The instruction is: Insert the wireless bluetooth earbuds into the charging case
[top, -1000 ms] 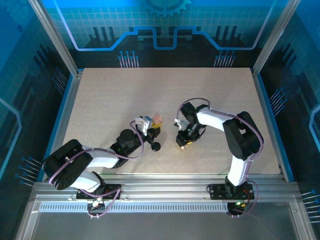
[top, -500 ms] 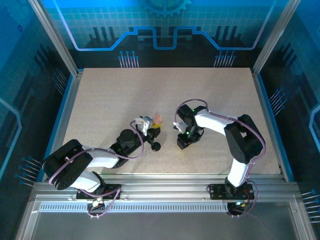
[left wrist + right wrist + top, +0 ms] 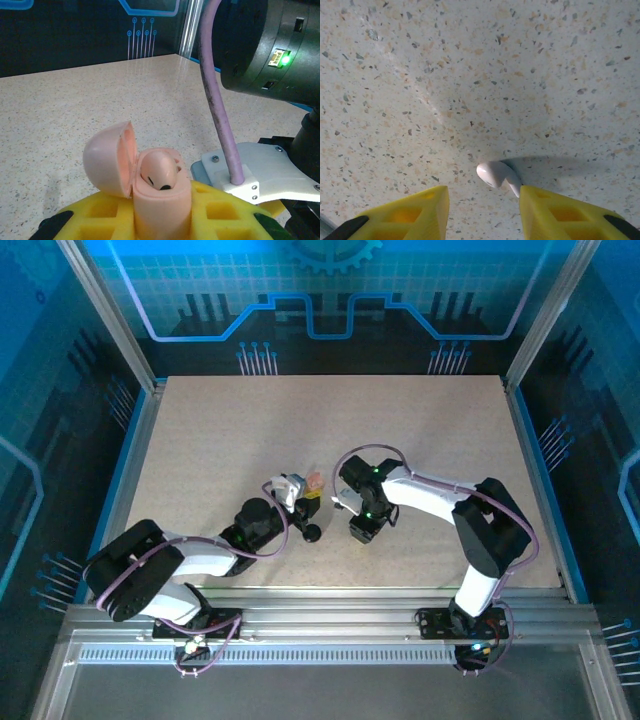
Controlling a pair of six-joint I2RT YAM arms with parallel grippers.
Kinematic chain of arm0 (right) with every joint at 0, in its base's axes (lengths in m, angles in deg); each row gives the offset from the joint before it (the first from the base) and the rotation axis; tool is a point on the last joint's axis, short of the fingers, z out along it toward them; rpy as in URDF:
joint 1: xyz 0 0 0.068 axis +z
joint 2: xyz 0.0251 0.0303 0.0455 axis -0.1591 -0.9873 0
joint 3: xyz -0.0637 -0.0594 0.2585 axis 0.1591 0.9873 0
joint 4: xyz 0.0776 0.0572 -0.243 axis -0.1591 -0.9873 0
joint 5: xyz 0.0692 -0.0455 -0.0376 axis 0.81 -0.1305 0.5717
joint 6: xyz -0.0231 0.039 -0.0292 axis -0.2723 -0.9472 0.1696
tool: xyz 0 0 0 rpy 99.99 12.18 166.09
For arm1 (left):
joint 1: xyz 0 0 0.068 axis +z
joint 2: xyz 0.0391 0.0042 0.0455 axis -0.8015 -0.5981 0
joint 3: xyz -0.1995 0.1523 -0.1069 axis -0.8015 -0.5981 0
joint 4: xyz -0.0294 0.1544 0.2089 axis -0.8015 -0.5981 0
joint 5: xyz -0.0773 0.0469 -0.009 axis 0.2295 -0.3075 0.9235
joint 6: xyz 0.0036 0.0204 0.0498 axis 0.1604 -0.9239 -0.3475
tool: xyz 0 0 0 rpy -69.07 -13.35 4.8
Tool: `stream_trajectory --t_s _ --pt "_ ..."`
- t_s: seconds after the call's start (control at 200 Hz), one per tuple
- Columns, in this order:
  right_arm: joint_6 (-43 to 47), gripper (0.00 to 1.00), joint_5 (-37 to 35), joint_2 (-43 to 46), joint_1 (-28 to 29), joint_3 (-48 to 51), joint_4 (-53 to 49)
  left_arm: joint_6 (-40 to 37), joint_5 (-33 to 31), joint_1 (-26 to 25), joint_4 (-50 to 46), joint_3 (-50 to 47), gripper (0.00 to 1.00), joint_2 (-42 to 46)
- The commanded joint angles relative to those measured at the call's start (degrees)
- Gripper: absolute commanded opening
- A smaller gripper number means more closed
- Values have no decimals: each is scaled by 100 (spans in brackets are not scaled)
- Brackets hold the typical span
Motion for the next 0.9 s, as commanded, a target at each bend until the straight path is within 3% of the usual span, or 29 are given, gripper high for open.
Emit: stream_trajectory --t_s 0.0,0.895 --pt "251 42 -209 -143 37 -245 -158 -92 -46 47 -14 99 22 138" --pt "234 32 -285 -896 -56 -446 -319 -144 -275 61 -429 46 23 472"
